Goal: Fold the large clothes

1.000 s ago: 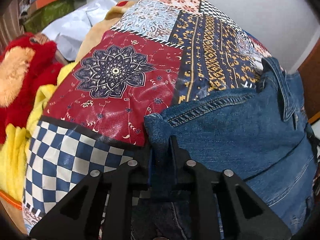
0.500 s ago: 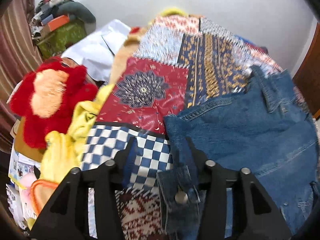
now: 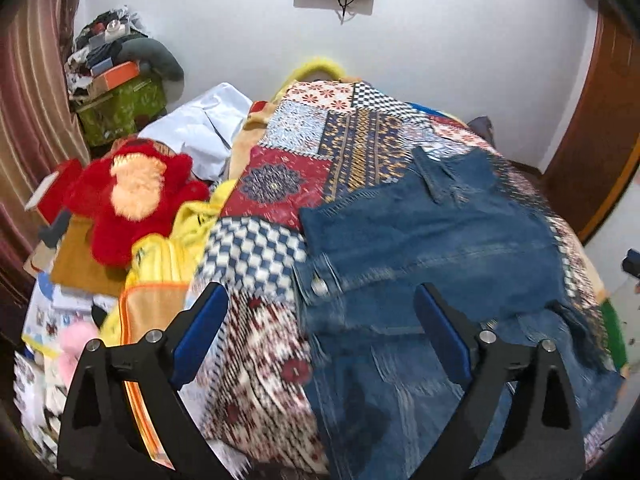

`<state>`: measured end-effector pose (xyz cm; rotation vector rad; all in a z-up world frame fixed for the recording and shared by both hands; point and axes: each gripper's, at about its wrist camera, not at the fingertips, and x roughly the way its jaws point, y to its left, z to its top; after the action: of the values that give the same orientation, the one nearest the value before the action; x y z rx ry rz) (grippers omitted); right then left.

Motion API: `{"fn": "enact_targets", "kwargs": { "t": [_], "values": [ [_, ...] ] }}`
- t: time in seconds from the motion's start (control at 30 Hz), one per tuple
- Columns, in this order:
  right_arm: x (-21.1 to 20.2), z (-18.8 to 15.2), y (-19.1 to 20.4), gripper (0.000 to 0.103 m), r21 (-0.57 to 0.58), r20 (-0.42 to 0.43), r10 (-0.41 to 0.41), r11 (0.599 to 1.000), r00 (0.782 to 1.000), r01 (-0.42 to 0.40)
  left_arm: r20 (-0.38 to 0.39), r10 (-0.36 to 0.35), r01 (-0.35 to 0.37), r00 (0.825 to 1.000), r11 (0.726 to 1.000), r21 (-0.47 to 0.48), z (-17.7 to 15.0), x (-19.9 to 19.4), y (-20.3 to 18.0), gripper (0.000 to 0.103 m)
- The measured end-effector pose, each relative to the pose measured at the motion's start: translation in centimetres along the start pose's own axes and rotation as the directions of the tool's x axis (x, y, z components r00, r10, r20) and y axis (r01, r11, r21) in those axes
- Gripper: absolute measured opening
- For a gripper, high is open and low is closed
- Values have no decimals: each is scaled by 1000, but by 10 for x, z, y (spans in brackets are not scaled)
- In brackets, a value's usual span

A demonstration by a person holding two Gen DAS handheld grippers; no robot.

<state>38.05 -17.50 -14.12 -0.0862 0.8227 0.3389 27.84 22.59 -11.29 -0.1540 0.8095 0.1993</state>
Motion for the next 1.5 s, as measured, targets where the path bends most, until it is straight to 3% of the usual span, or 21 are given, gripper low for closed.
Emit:
{"fn": "enact_targets", "kwargs": {
  "t": [0.2, 0.33, 0.5, 0.6, 0.7, 0.87, 1.0, 1.07, 1.17, 1.23, 1.37, 1.5],
  "values": [
    [-33, -41, 18, 80, -60, 6, -14, 998, 1000, 15, -42, -27, 25, 999, 998, -52, -52, -25, -1, 97],
    [-43, -74, 20, 81, -28, -24, 17, 999, 1000, -18, -105, -31, 23, 994, 996, -83, -88, -23, -1, 97],
    [-39, -113, 15, 81, 30, -89, 50, 998, 995, -48, -208, -69, 33, 976, 985, -171, -131, -10, 6, 97],
    [-34, -132, 9, 81, 71, -133, 60, 996, 989, -51, -256, -144, 76, 956, 963, -257, -152, -2, 10, 97],
    [-28, -148, 0, 81, 146, -186, 103, 986, 977, -76, -274, -268, 145, 924, 906, -397, -172, 7, 19, 97],
    [-21, -174, -10, 80, 276, -208, 176, 954, 962, -115, -300, -291, 130, 908, 879, -460, -197, 15, 18, 95],
    [-23, -188, -10, 80, 338, -163, 201, 931, 966, -137, -306, -326, 162, 895, 875, -456, -208, 16, 7, 71],
    [-25, -190, -9, 71, 355, -137, 224, 921, 965, -163, -289, -342, 187, 894, 872, -453, -209, 14, 3, 59],
    [-26, -190, -5, 53, 366, -112, 248, 911, 962, -192, -272, -310, 177, 911, 889, -422, -207, 10, -1, 43],
    [-27, -189, -3, 36, 364, -100, 231, 914, 968, -181, -261, -277, 162, 925, 907, -389, -203, 5, -3, 26],
    [-25, -184, -10, 26, 364, -78, 248, 909, 966, -204, -219, -293, 189, 931, 898, -398, -193, 0, 4, 16],
    [-23, -159, -7, 17, 288, -65, 241, 934, 968, -213, -175, -265, 192, 948, 916, -351, -173, -9, 1, 12]
  ]
}}
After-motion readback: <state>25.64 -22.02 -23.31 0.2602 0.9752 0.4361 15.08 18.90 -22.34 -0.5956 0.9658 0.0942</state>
